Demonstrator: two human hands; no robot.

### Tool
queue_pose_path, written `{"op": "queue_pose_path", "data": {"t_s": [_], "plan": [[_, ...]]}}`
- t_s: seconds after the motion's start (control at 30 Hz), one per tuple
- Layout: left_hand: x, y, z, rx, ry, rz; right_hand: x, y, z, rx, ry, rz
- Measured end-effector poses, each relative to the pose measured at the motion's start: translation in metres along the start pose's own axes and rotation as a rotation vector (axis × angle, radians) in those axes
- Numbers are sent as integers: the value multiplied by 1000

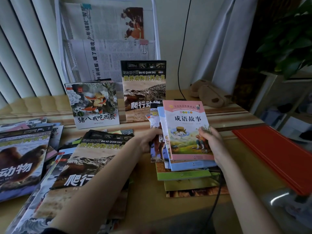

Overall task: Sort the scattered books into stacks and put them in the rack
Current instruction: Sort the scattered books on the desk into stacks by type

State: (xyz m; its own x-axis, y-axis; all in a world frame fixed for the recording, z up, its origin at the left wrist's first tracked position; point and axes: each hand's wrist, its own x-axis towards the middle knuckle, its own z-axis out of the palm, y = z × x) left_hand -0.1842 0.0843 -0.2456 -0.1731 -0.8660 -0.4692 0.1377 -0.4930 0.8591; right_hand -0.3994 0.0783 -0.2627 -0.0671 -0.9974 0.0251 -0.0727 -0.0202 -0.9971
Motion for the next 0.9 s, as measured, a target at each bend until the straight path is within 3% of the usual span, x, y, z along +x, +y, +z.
{"op": "queue_pose_path", "data": {"t_s": [0.2, 0.33, 0.4, 0.57, 0.7, 0.83, 0.9], "plan": [[-17, 23, -8, 109, 39, 53, -1, -6, -1, 6, 5, 1], [-61, 65, -73, -1, 175, 155, 0, -6, 0, -94, -9, -33], [-84, 77, -116, -5, 235, 178, 6, -3, 10, -260, -79, -13], [-125, 52, -188, -73, 372, 181, 26, 7, 44, -1154, -176, -20], [-130, 25, -196, -154, 348, 233, 30, -1, 55, -1326, -198, 110], [-120, 14, -181, -166, 290, 188, 31, -15, 50, -1466, -98, 199], [-115, 11, -173, -142, 256, 171, 25, -22, 50, -1414, -11, 98]]}}
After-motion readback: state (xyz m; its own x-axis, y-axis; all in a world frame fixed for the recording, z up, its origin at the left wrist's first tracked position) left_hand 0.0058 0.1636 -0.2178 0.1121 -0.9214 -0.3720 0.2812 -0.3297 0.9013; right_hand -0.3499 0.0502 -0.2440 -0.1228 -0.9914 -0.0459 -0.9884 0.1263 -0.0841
